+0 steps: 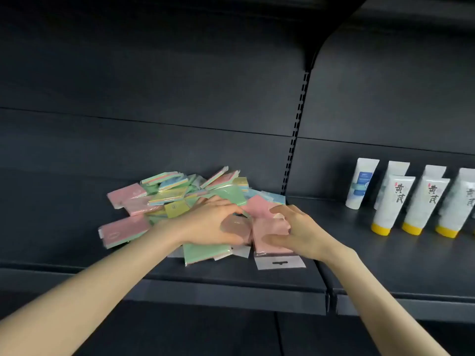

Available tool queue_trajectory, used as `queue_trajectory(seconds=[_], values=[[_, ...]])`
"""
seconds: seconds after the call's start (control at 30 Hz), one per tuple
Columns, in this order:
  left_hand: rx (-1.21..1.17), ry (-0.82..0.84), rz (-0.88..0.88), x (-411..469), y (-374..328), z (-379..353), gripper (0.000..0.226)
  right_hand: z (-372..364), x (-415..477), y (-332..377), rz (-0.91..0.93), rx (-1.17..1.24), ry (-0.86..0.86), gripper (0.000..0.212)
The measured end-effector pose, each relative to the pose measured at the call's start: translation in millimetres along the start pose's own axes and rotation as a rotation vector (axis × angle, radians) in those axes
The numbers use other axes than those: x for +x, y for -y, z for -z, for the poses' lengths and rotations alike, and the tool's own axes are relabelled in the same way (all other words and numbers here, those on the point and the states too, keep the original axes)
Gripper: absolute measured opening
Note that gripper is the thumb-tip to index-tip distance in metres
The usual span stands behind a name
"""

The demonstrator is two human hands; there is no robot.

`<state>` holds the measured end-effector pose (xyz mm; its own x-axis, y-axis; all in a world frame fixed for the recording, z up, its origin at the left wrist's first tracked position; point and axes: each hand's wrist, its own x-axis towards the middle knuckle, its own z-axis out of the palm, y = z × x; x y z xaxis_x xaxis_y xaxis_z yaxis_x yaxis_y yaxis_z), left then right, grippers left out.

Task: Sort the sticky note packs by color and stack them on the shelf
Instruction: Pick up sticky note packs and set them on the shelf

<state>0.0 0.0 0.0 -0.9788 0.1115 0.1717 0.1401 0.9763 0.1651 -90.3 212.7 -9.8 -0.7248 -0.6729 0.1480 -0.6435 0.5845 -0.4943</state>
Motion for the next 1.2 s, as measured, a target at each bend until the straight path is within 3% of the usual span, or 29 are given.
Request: queue_trajectory(seconds=[0.17,0.4,0.6,0.73,0.83,1.07,1.2], values=[[0.113,0.086,-0.021,20,1,0,0.065,-5,3,-6,-0.054,-0.013,0.048,0.08],[0.163,0.217,0.014,37,6,-3,0.065,-10,10,-17,-0.087,0.167,0.04,0.087],[0.129,0.169,0.02,39,4,-6,0.067,-10,11,-20,-0.062,0.249,-0.011,0.074],[-0.05,0.062,0.029,37,2,-7,0.072,-10,10,-25,-0.012,0.315,-0.064,0.069],[-0.157,-0.011,0.021,34,0,-4,0.064,-10,10,-26,0.003,0.396,-0.089,0.063],[0.022,0.163,0.044,40,0,-3,0.073,-9,10,-26,0.031,0.489,-0.077,0.054],[-0.091,0.14,0.078,43,-1,-3,0.07,-9,11,-28,0.025,0.507,-0.073,0.054]])
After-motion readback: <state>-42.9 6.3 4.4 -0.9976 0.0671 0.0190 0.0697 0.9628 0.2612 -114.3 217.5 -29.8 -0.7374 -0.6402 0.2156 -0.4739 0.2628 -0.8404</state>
